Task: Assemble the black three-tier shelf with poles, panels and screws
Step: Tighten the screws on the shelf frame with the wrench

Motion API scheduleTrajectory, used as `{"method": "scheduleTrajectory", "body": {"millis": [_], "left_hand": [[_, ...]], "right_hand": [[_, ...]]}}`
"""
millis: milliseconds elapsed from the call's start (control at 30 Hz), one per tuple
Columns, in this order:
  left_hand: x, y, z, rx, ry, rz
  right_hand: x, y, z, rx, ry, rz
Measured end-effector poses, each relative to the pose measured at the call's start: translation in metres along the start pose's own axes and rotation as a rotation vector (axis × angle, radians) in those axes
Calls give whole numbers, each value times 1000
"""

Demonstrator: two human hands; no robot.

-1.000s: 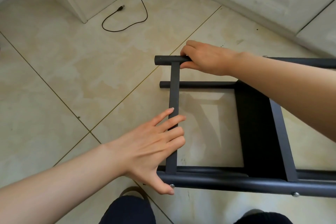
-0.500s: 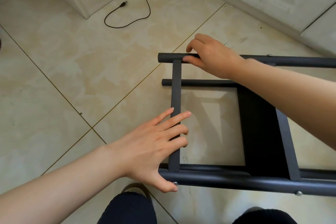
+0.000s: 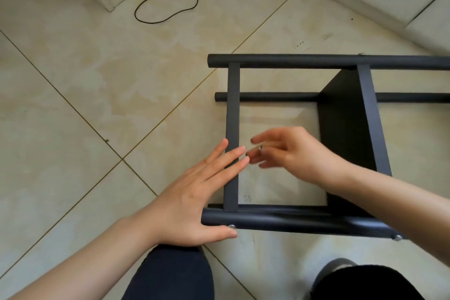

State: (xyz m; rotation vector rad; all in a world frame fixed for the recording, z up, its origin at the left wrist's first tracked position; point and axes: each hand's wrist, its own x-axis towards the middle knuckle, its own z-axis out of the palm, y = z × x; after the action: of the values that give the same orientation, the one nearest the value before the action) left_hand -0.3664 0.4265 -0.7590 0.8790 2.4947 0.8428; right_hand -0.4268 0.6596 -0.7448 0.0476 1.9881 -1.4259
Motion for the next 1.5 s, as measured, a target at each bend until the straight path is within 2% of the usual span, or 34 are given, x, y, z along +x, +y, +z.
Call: {"method": "scheduleTrajectory", "body": {"millis": [100, 200, 467, 767, 1233, 1433, 1500], "left_hand": [[-3, -1, 6, -42, 42, -3], [-2, -3, 8, -25, 55, 11], [-1, -4, 10, -18, 62, 21], [-1, -5, 11, 10, 63, 20], [-2, -3, 10, 10, 57, 17], [-2, -5, 7, 129, 76, 65], [-1, -5, 7, 123, 77, 73]], "right_hand": [[-11, 12, 9, 182, -166, 122], [-17, 19, 10, 332, -257, 236], [-16, 33, 6, 504, -365, 437], [-11, 34, 5, 609, -418, 483], [-8, 31, 10, 493, -465, 455], [-2, 26, 15, 301, -456, 398], [-1, 25, 17, 312, -475, 368]]}}
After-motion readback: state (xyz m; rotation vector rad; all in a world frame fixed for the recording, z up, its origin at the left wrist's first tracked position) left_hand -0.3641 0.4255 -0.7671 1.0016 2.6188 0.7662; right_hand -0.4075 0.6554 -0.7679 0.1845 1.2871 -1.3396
